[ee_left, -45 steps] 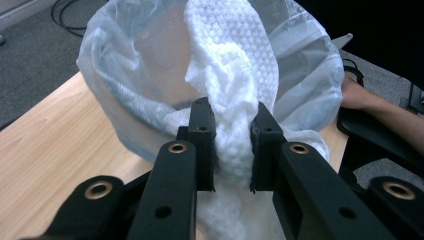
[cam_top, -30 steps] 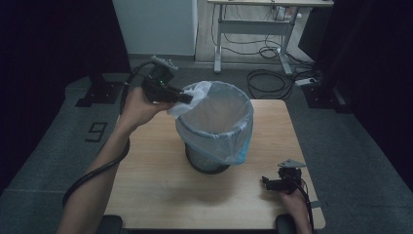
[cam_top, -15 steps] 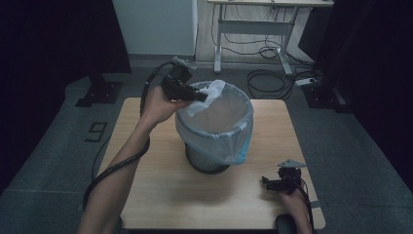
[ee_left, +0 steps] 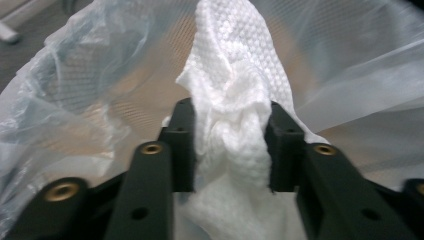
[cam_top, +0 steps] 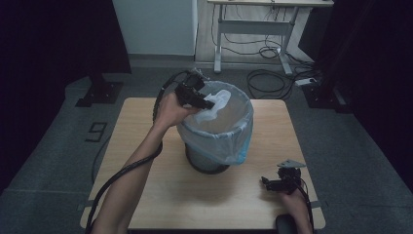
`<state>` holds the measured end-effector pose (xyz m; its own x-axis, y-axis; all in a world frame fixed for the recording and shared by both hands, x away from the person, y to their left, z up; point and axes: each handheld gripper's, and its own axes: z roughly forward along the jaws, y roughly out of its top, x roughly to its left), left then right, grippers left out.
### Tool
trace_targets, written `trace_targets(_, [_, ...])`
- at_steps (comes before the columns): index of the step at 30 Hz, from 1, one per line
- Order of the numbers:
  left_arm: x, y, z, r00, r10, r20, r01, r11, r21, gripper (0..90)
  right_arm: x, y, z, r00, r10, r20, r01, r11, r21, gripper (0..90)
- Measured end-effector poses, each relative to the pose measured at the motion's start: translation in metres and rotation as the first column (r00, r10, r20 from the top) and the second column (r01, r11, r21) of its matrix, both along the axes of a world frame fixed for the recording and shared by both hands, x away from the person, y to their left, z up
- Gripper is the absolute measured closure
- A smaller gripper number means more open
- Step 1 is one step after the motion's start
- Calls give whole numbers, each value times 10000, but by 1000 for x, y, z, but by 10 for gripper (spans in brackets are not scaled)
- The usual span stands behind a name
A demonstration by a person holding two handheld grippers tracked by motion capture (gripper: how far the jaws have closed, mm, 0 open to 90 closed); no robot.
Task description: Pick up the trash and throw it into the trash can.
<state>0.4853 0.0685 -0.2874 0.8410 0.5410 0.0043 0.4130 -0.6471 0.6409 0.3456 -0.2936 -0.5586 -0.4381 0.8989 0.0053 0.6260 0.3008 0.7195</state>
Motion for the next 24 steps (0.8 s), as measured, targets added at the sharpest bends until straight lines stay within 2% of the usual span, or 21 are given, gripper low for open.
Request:
trace_targets(4, [1,0,0,9998,44,-203,-45,10000,-66,377,0,0,0,10000,15,1,-15,10000,1,0])
trace_targets(6, [1,2,0,9997,123,-226,-126,9998,-141,325,0,0,0,10000,27,6,-27,10000,-4,0])
trace_targets(8, [1,6,1,9990,34,-439,-53,9991,-420,260,0,0,0,10000,34,8,-34,10000,-5,0])
trace_targets(12, [-2,11,4,9992,-34,-390,15,9988,-480,145,0,0,0,10000,46,20,-46,10000,-14,0])
trace_targets(14, [-3,16,7,9995,24,-308,-46,9975,-708,129,0,0,0,10000,50,18,-50,10000,-18,0])
trace_targets(16, [-6,19,9,9996,179,-195,-193,9969,-760,91,-1,1,0,10000,57,13,-57,10000,-19,0])
trace_targets(19, [-10,21,11,9995,300,-42,-302,9976,-616,80,-1,1,0,10000,70,16,-70,10000,-18,0])
trace_targets(24, [-15,24,13,9997,259,-6,-259,9975,-654,0,-1,1,0,10000,73,11,-73,10000,-14,0])
